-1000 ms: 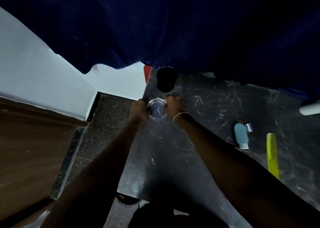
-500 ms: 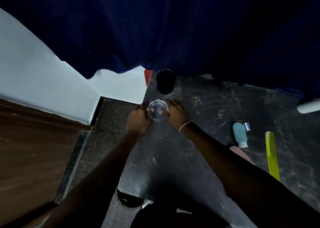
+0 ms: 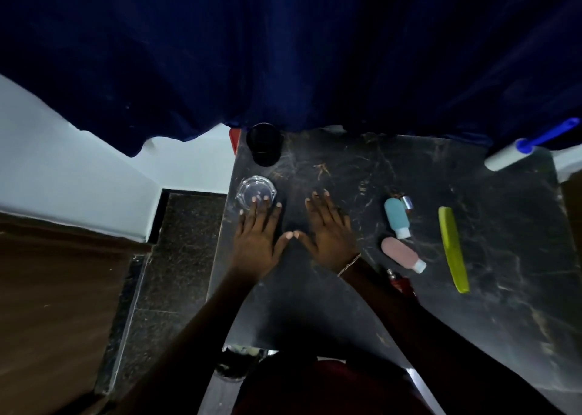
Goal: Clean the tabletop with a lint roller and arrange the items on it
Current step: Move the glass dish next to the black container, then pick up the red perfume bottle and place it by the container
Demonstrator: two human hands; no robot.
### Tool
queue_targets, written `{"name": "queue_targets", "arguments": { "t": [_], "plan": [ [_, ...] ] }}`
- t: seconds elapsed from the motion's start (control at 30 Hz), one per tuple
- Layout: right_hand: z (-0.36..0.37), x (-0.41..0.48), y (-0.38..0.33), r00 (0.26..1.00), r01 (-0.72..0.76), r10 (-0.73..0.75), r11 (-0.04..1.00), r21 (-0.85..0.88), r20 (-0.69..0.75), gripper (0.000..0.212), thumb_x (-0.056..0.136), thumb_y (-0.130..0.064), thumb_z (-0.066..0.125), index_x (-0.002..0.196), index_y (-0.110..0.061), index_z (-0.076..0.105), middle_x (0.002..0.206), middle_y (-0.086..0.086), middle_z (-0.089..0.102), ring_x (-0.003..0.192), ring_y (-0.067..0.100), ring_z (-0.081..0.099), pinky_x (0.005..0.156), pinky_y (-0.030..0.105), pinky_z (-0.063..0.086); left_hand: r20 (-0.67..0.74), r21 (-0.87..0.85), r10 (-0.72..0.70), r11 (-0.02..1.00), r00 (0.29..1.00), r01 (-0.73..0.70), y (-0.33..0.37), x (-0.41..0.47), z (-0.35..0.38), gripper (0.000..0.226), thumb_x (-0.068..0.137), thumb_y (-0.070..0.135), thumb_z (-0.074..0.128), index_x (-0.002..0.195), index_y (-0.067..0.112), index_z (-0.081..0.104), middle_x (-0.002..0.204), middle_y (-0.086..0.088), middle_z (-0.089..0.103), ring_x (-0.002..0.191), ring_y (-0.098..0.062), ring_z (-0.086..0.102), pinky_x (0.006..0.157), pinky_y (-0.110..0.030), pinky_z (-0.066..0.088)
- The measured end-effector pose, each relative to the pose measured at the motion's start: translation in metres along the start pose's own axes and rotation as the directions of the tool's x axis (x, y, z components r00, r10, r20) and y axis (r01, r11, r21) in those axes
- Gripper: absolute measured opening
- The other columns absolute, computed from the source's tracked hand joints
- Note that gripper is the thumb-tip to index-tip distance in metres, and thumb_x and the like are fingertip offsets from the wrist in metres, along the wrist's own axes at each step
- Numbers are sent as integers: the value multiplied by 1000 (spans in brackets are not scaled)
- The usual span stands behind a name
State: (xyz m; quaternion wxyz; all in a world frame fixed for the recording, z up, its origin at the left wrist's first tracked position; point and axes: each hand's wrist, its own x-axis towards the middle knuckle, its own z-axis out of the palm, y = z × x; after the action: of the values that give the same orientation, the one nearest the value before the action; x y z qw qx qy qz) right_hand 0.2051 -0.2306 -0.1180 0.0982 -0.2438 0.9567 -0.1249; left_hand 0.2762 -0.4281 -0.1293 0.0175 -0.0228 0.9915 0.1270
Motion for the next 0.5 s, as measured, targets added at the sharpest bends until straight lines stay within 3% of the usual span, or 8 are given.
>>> {"name": "queue_targets", "arguments": {
  "t": [0.27, 0.5],
  "plan": [
    [-21, -51, 59, 992, -128, 128, 991, 43, 18, 78, 97, -65, 31, 158, -17, 17, 165, 7, 17, 155, 25, 9, 119, 52, 22, 103, -46, 56, 998, 993, -52, 72, 6, 22, 72, 104, 64, 25, 163, 25, 16, 172, -8, 10, 160, -29, 1, 128, -55, 16],
    [-35, -84, 120, 954, -275, 280, 959, 63, -105, 72, 95, -52, 51, 151, -10, 36, 157, 12, 37, 146, 30, 35, 109, 49, 40, 142, -99, 113, 990, 983, -100, 138, 23, 35, 74, 103, 67, 19, 164, 25, 12, 171, -8, 16, 159, -29, 10, 127, -55, 19]
  ]
}}
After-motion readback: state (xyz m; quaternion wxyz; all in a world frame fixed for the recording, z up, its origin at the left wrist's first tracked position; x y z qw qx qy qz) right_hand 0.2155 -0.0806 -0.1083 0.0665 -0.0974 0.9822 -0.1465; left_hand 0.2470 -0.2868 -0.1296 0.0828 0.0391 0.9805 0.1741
